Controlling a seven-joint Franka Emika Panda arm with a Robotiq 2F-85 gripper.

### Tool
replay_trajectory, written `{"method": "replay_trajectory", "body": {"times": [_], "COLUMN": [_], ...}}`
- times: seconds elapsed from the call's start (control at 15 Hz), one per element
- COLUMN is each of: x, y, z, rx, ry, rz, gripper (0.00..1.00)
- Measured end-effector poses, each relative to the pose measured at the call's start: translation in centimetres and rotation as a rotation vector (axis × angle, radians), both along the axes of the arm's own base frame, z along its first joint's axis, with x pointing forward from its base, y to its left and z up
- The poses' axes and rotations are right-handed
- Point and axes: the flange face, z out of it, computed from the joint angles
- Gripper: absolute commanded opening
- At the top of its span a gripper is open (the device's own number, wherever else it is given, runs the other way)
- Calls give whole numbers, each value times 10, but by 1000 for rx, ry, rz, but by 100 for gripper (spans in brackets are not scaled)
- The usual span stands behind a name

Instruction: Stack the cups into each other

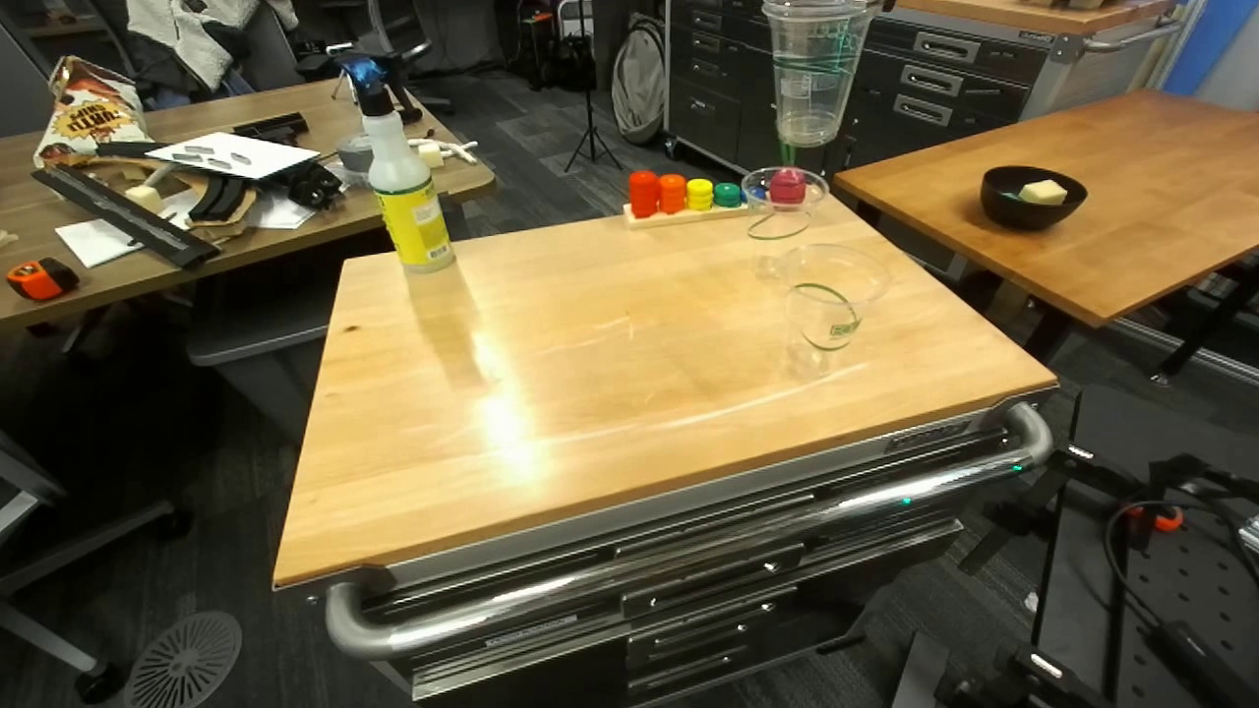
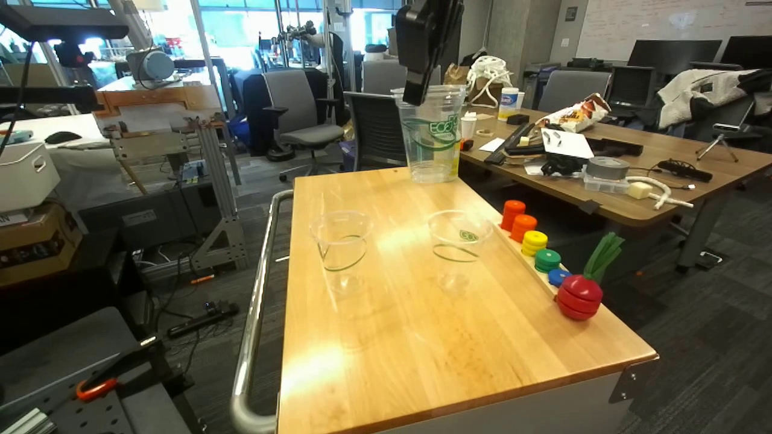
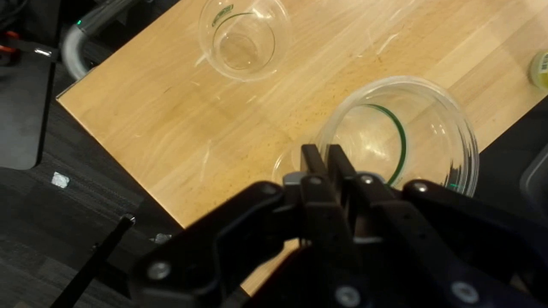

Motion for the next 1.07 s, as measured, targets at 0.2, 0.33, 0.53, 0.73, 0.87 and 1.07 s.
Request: {"method": "replay_trajectory", "body": {"times": [0.2, 0.33, 0.53, 0.73, 0.87, 1.07], "x": [-7, -6, -2, 0, 0, -2], "y": [-1, -4, -14, -27, -32, -32], "z": [-18, -29, -39, -50, -58, -72], "rx": [-20, -39, -69, -59, -22, 49], "ry": [-10, -42, -102, -136, -148, -159], "rz": [-17, -34, -72, -116, -135, -145], "gripper": [2, 2, 2, 2, 2, 2]}}
